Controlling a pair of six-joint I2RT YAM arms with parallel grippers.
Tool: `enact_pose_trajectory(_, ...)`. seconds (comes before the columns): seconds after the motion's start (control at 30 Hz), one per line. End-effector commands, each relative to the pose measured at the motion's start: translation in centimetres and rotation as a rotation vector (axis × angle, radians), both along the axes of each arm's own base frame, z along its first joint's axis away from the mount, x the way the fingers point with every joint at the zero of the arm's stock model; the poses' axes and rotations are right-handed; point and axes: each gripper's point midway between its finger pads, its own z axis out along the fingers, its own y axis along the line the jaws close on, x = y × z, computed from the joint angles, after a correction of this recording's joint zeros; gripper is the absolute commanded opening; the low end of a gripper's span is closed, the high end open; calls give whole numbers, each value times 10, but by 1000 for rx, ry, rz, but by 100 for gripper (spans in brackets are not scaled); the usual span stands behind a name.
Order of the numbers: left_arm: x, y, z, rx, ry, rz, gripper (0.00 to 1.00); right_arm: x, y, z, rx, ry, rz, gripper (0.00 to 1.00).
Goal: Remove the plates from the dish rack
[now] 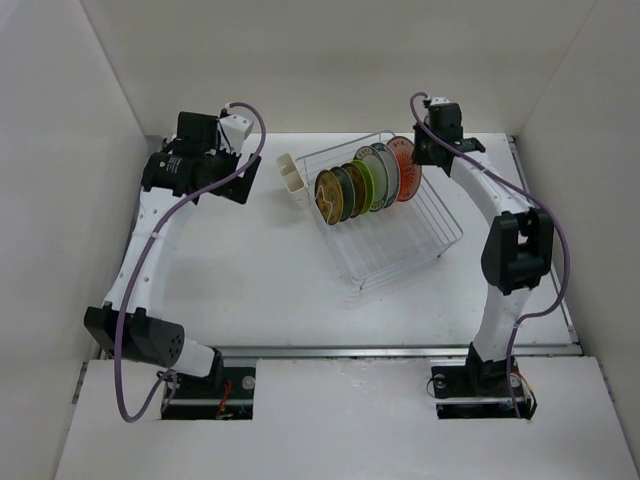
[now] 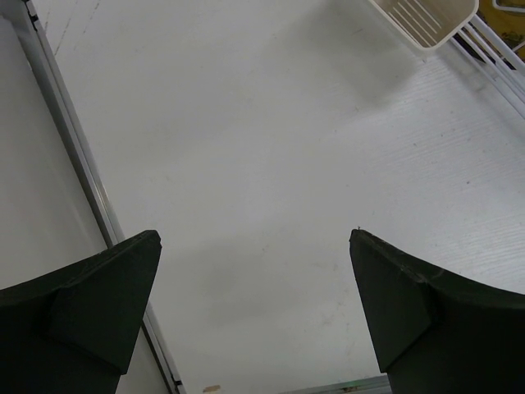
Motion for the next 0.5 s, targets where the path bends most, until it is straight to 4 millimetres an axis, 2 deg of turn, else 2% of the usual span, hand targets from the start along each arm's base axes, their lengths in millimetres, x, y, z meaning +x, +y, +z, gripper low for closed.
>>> enact_pose_trajectory(0.0,-11,-3,32,-28,-82,1,100,-3,-32,87,-104,-185,-182,0)
enact_pose_trajectory(0.1,-14,-6,35,-37,-92,-3,100,-15,-46,135,-152,-271,-275,0)
enact_pose_trajectory(0.13,-16,-10,38,-47,-99,-20,100,-21,-53,162,-149,-324,-311,0)
enact_pose_trajectory(0.23,-17,-17,42,-65,-105,-46,100,-39,-65,201,-190,-396,-397,0)
enact_pose_trajectory(0.27,-18,-19,46,-83,-120,-47,100,-49,-64,217,-191,-421,-400,0)
enact_pose_trajectory(0.3,-18,-21,50,-97,-126,-48,100,-53,-67,223,-200,-432,-410,0)
enact_pose_trajectory(0.37,-18,-22,59,-113,-148,-40,100,-70,-60,243,-213,-459,-422,0)
enact_pose_trajectory(0.43,-20,-27,64,-151,-148,-41,100,-77,-54,244,-223,-454,-423,0)
enact_pose_trajectory(0.47,-22,-27,70,-160,-157,-36,100,-84,-44,249,-214,-462,-399,0)
